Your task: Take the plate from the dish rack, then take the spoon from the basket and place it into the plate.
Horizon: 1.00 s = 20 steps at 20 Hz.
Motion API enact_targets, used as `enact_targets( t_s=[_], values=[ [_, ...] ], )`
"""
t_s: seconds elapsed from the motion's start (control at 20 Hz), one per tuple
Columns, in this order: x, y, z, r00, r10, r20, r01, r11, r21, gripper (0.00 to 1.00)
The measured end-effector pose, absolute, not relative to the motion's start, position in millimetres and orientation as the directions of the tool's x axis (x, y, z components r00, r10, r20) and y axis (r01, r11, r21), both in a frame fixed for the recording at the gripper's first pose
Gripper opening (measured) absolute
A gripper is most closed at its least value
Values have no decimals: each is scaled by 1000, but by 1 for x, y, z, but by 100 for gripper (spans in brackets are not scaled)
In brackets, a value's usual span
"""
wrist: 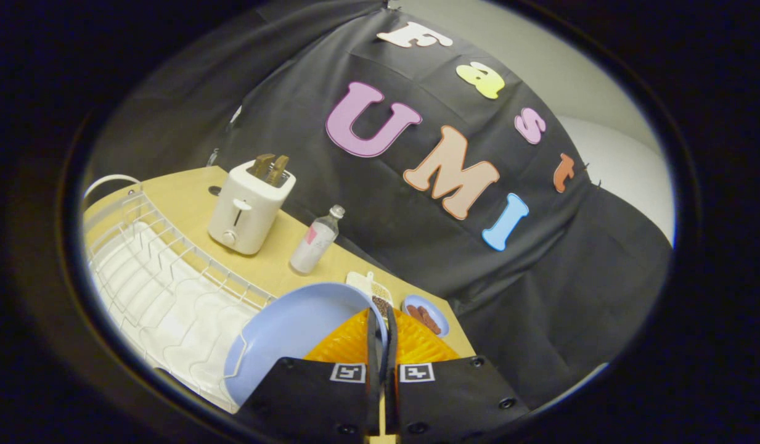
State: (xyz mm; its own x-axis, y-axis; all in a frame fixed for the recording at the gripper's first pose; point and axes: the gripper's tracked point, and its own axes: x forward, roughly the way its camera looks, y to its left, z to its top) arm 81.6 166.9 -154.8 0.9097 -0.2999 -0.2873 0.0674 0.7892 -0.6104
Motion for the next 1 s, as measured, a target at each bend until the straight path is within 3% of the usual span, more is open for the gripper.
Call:
enact_targets(
  t_s=[0.65, 0.8, 1.0],
  values=[
    [93, 183, -145, 909, -268, -318, -2, 762, -647, 6],
    [102, 181, -115, 933, -268, -241, 36, 735, -677, 6],
    [108, 184, -98, 943, -236, -234, 25, 752, -659, 6]
  ],
)
